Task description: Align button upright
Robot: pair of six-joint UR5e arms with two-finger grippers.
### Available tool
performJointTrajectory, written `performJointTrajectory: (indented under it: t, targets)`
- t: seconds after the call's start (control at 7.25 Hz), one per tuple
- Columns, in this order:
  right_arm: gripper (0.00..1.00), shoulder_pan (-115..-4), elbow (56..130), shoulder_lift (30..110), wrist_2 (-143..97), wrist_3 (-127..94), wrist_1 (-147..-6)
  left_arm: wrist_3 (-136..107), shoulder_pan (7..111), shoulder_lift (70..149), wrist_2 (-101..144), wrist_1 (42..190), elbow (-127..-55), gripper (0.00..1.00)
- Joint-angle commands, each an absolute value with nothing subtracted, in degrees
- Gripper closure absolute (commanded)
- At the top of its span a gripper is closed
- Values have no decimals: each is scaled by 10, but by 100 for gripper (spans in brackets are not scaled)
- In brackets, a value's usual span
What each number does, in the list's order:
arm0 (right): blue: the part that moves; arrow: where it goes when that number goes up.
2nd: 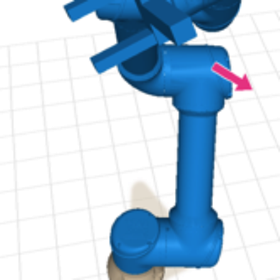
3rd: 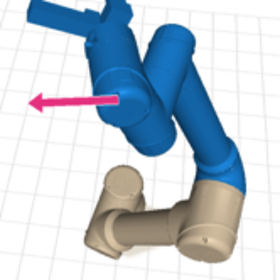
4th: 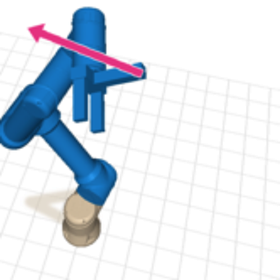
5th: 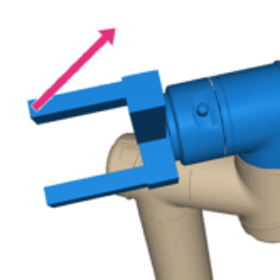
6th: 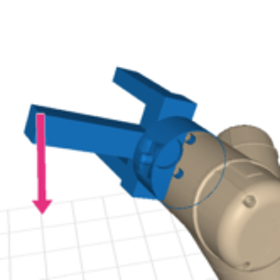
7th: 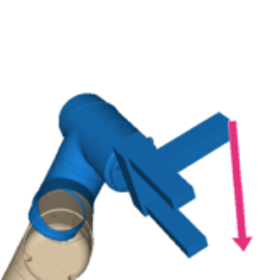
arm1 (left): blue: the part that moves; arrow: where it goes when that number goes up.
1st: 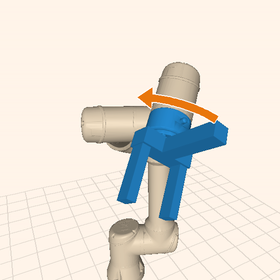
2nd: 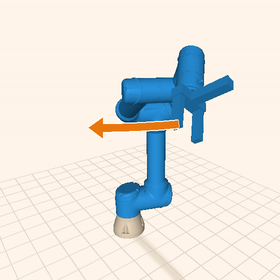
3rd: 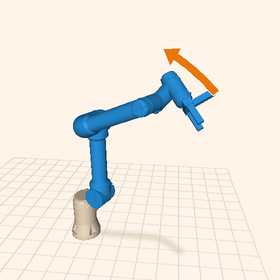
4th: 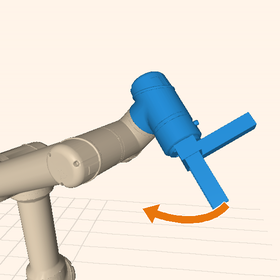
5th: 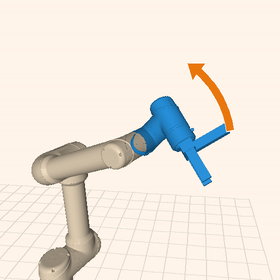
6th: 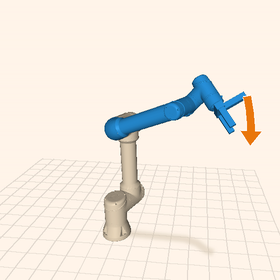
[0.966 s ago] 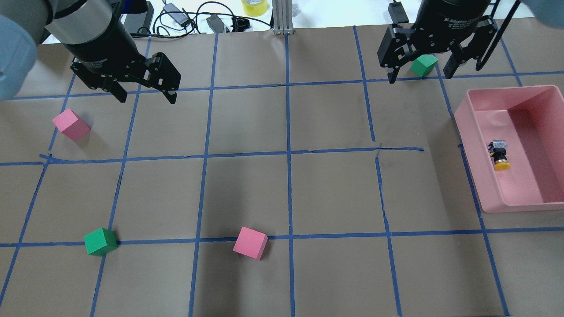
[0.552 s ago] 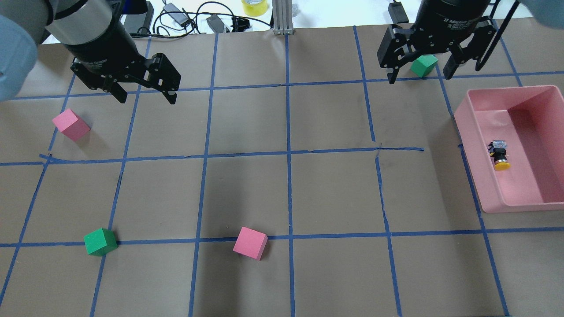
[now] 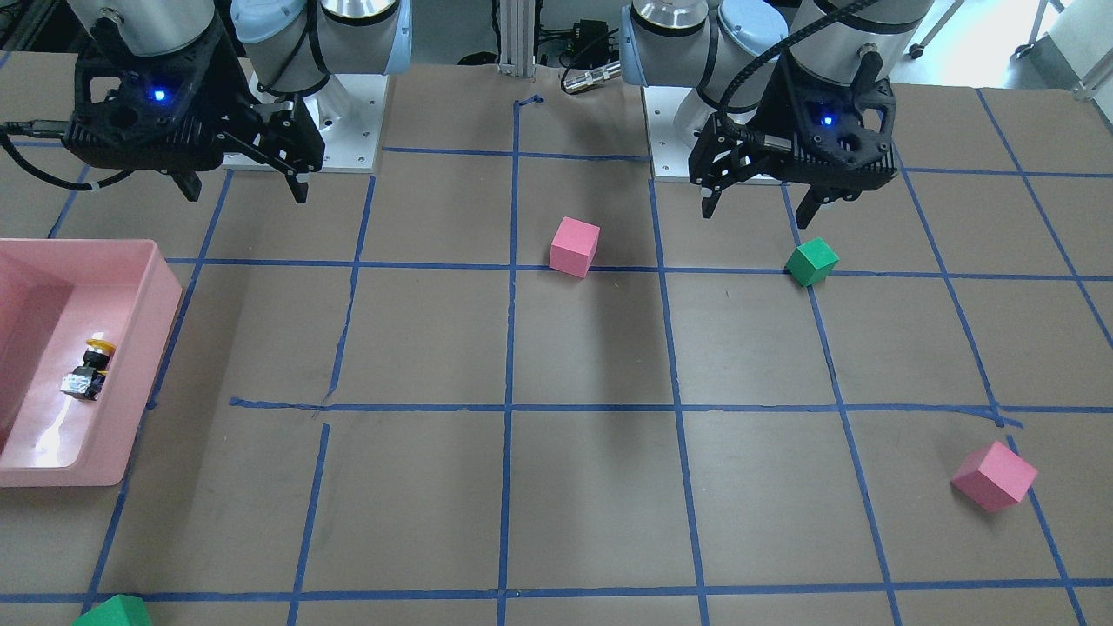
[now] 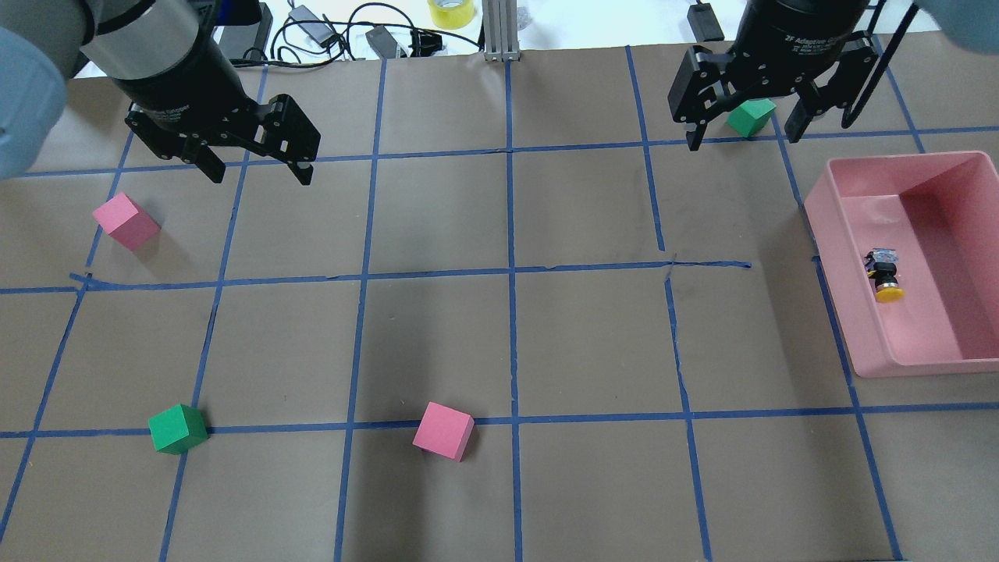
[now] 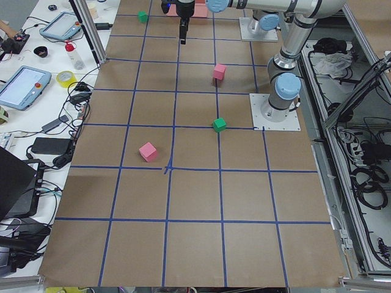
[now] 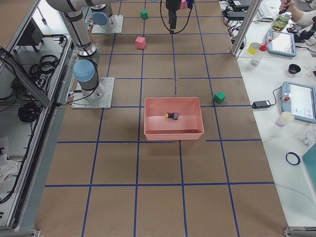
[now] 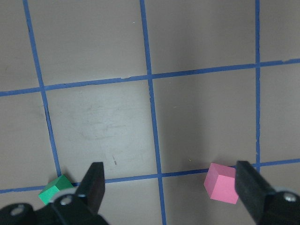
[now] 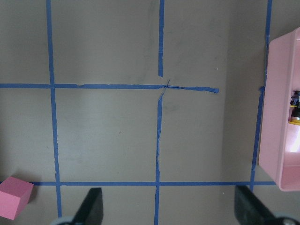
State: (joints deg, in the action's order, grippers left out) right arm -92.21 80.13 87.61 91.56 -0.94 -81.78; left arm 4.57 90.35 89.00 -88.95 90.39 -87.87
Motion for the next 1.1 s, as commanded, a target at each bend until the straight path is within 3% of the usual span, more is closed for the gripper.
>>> performJointTrajectory:
  t: [0.0, 0.97]
  targets:
    - [0, -922, 802, 876, 919, -10, -818, 46, 904, 889, -889, 904, -881, 0]
    - [0, -878, 802, 875, 925, 0, -831, 46, 904, 889, -889, 904, -882, 0]
